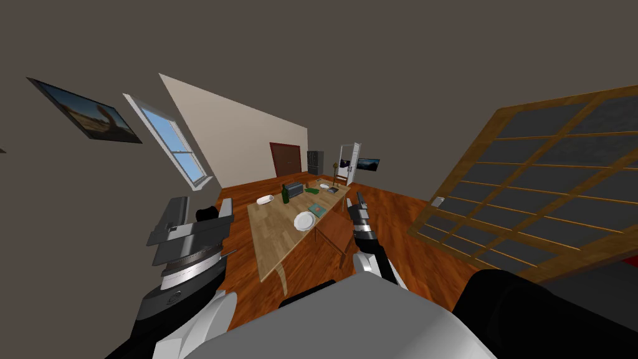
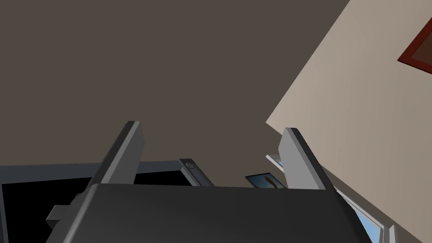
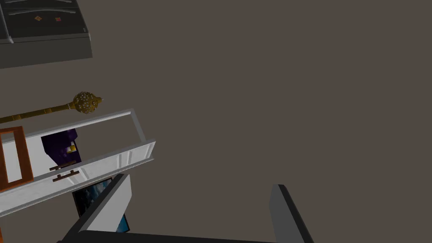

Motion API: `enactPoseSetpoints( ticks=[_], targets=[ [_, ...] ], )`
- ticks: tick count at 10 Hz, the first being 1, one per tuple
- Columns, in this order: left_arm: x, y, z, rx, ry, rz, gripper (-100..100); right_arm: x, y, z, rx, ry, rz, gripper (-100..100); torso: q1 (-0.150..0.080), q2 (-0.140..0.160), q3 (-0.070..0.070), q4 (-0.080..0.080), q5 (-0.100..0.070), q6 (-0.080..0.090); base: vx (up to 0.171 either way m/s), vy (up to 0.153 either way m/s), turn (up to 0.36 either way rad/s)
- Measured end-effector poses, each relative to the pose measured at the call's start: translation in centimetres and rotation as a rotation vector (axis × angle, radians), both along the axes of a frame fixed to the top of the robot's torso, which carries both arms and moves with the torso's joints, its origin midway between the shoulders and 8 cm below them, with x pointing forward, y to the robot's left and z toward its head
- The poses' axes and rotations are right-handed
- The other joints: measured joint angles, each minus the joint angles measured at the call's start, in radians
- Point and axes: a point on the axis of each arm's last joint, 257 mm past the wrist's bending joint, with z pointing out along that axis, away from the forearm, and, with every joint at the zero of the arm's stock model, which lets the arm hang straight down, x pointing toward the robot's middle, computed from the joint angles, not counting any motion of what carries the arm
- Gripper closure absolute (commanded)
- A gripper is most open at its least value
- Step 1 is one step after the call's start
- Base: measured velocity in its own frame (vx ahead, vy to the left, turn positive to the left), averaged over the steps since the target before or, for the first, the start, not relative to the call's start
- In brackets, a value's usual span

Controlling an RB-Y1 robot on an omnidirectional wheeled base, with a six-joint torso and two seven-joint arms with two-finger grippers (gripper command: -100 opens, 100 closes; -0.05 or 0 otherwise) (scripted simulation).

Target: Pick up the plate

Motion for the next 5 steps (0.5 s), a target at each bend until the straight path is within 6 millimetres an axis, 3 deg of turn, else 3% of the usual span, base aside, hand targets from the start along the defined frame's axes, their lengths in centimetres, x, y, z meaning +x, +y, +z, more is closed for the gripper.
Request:
enactPoseSetpoints(
  ticks=[3,5],
  targets=[
    [0.0,0.0,0.0,0.0,0.0,0.0,0,0.9,-0.1,-1.3,-0.036,0.044,0.035,-100,0.0,0.001,0.0,0.0,0.0,0.0,-0.014,0.008,0.043],
    [0.0,0.0,0.0,0.0,0.0,0.0,0,2.0,-1.1,-2.6,-0.038,0.089,0.054,-100,0.0,0.001,0.001,0.0,0.0,0.0,-0.024,0.016,0.065]
  ],
)
